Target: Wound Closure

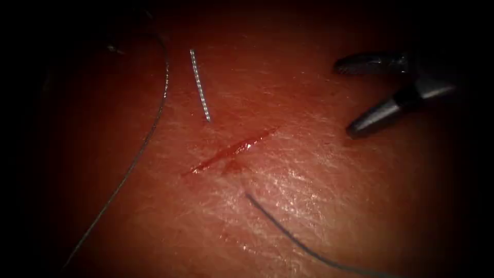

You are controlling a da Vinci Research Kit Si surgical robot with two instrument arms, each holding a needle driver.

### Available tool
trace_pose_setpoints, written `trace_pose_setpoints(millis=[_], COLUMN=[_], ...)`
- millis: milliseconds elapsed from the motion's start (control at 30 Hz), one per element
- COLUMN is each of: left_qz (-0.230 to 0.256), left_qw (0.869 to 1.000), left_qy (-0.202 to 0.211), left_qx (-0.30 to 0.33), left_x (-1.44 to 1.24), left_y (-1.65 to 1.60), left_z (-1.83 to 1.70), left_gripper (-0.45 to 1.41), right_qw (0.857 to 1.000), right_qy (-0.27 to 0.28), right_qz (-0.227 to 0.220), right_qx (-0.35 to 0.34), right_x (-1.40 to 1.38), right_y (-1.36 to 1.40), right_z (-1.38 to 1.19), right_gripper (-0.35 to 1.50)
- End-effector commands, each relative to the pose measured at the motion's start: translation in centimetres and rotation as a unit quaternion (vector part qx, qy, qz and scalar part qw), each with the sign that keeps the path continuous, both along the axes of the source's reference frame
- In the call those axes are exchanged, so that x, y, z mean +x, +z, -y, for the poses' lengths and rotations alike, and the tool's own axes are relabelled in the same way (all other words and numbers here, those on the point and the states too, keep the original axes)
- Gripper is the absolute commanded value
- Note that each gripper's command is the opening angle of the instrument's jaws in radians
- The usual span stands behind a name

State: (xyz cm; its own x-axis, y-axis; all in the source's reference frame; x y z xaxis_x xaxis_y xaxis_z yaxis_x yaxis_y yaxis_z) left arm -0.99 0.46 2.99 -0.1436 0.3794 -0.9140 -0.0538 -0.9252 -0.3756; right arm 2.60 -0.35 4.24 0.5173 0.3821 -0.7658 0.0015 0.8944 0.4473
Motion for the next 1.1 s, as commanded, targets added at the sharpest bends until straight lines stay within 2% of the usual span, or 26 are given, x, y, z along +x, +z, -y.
trace_pose_setpoints(millis=[33,67,133,267,367,567,667,867,933,967,1033,1067,1100], left_qz=[-0.001,-0.006,-0.017,-0.03,-0.033,-0.033,-0.033,-0.033,-0.033,-0.033,-0.033,-0.033,-0.033], left_qw=[1.0,1.0,1.0,0.999,0.999,0.999,0.999,0.999,0.999,0.999,0.999,0.999,0.999], left_qy=[-0.001,-0.004,-0.007,-0.016,-0.02,-0.02,-0.021,-0.02,-0.02,-0.02,-0.02,-0.02,-0.02], left_qx=[0.001,0.004,0.008,0.015,0.015,0.016,0.016,0.016,0.016,0.016,0.016,0.016,0.016], left_x=[-0.04,-0.02,0.02,0.05,0.05,0.06,0.06,0.06,0.06,0.06,0.06,0.06,0.06], left_y=[0.06,0.08,0.13,0.19,0.19,0.19,0.19,0.19,0.19,0.19,0.19,0.19,0.19], left_z=[0.05,0.04,0.03,0.04,0.04,0.04,0.04,0.04,0.04,0.04,0.04,0.04,0.04], left_gripper=[-0.13,-0.15,-0.15,-0.15,-0.15,-0.15,-0.15,-0.15,-0.15,-0.15,-0.15,-0.15,-0.15], right_qw=[1.0,0.996,0.987,0.979,0.98,0.983,0.984,0.986,0.986,0.986,0.986,0.986,0.985], right_qy=[0.006,0.016,0.002,-0.005,-0.002,0.031,0.029,0.033,0.033,0.033,0.033,0.032,0.027], right_qz=[-0.013,-0.022,-0.043,-0.052,-0.053,-0.034,-0.028,-0.023,-0.023,-0.023,-0.023,-0.023,-0.024], right_qx=[0.024,0.09,0.157,0.197,0.194,0.176,0.171,0.163,0.162,0.162,0.161,0.161,0.166], right_x=[0.26,0.4,0.51,0.74,0.79,0.71,0.73,0.95,0.98,0.98,0.98,0.98,0.96], right_y=[0.15,0.26,0.34,0.37,0.38,0.56,0.65,0.83,0.83,0.84,0.85,0.86,0.87], right_z=[0.0,0.07,0.24,0.43,0.43,0.29,0.33,0.43,0.44,0.44,0.45,0.46,0.47], right_gripper=[1.3,1.31,1.23,1.15,1.1,1.1,1.1,1.1,1.05,0.98,0.63,0.31,-0.35])
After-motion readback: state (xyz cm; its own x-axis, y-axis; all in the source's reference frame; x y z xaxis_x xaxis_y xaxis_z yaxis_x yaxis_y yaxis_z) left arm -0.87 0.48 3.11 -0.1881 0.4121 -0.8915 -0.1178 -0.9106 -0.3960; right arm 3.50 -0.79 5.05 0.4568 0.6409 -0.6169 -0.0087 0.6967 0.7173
